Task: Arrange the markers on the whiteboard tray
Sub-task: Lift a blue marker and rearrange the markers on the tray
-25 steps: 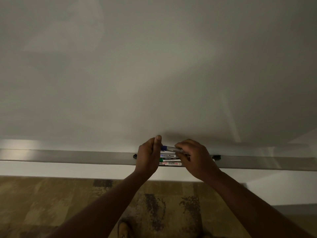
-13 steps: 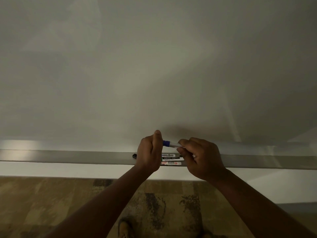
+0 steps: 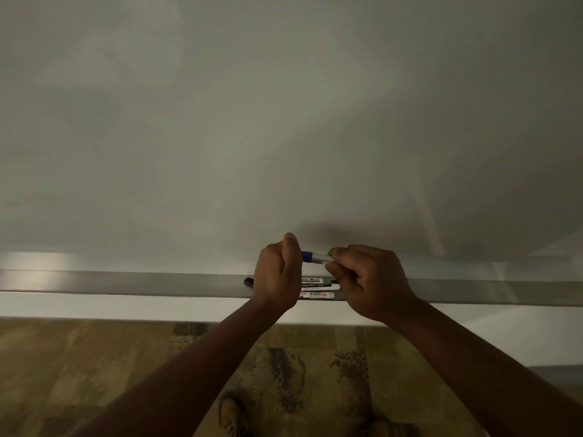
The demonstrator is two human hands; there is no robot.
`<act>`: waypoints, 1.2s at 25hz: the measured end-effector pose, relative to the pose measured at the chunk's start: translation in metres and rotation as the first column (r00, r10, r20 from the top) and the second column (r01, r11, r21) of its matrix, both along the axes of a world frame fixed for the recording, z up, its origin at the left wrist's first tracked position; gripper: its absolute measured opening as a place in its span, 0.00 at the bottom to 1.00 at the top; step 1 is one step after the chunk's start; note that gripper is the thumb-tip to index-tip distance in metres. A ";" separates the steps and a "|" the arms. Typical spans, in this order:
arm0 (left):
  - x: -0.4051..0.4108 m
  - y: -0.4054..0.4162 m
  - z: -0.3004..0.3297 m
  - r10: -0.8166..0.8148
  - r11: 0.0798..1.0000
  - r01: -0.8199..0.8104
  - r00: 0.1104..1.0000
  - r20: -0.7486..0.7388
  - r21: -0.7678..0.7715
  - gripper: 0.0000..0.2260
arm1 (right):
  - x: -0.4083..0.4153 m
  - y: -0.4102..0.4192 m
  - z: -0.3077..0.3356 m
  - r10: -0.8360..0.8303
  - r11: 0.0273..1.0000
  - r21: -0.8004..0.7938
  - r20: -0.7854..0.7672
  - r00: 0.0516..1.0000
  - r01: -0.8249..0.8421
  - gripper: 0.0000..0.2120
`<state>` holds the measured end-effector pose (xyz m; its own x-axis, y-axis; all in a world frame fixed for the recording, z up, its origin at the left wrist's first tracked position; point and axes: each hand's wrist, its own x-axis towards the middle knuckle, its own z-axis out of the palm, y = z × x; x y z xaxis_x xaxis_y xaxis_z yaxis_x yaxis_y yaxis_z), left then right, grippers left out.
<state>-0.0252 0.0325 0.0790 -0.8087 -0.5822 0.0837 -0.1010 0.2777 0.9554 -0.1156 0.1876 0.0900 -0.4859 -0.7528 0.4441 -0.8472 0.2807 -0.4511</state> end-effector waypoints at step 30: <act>0.040 -0.059 -0.073 0.283 0.954 -0.293 0.950 0.129 0.064 0.08 | 0.012 -0.013 -0.106 -0.186 0.948 0.312 0.373 0.909 0.066 0.16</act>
